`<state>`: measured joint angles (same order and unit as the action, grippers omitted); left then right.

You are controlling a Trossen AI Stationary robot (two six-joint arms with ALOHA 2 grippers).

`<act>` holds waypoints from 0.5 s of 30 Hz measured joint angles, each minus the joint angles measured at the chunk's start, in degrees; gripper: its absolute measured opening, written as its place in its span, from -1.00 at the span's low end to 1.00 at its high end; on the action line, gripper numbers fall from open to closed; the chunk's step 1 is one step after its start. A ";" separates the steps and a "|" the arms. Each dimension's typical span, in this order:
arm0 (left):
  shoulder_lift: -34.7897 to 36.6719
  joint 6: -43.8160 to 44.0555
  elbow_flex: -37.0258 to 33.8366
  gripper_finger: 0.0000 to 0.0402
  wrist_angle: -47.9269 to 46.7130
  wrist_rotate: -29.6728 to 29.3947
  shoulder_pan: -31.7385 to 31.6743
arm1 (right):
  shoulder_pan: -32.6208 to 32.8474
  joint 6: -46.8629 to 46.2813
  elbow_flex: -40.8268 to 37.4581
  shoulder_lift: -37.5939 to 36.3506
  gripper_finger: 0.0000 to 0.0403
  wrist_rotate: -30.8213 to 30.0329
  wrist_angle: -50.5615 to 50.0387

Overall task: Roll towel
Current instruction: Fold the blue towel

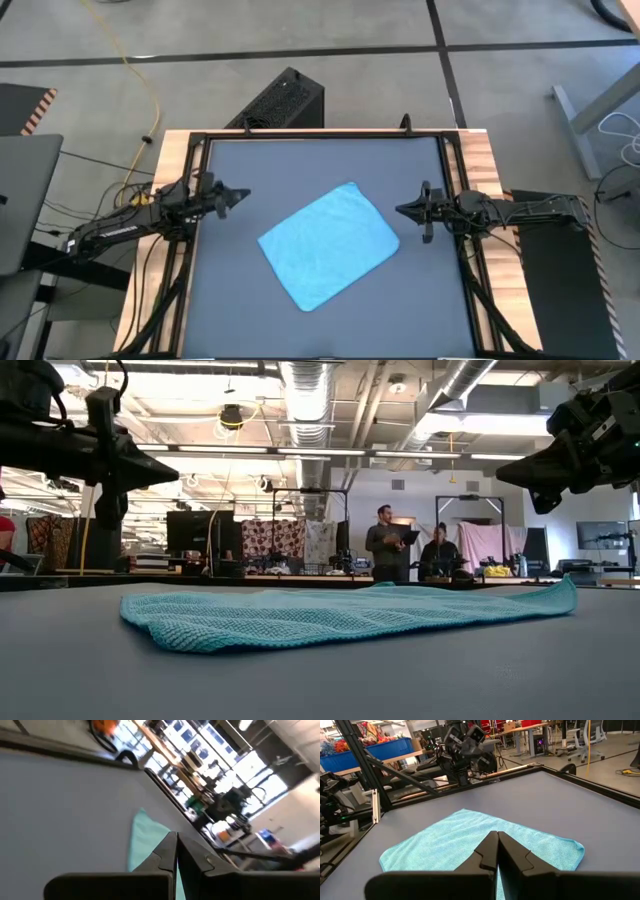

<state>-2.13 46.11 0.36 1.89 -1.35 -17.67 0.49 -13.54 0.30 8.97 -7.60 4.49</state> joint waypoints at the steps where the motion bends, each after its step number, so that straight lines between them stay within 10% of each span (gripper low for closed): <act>1: 0.00 0.43 0.01 -1.00 0.03 1.72 0.00 | 0.00 0.02 0.00 0.02 -0.84 0.00 0.00; 12: -0.24 2.40 2.42 -1.00 1.83 10.33 0.02 | -1.31 -0.79 0.02 0.02 -0.84 -2.81 0.68; 15: -0.79 -1.31 4.57 -1.00 2.32 9.90 0.02 | -1.36 -15.18 0.00 0.02 -0.84 -3.70 4.46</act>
<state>-2.92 44.80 4.93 4.22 8.55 -17.65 -0.87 -28.72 0.30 8.99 -11.29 8.95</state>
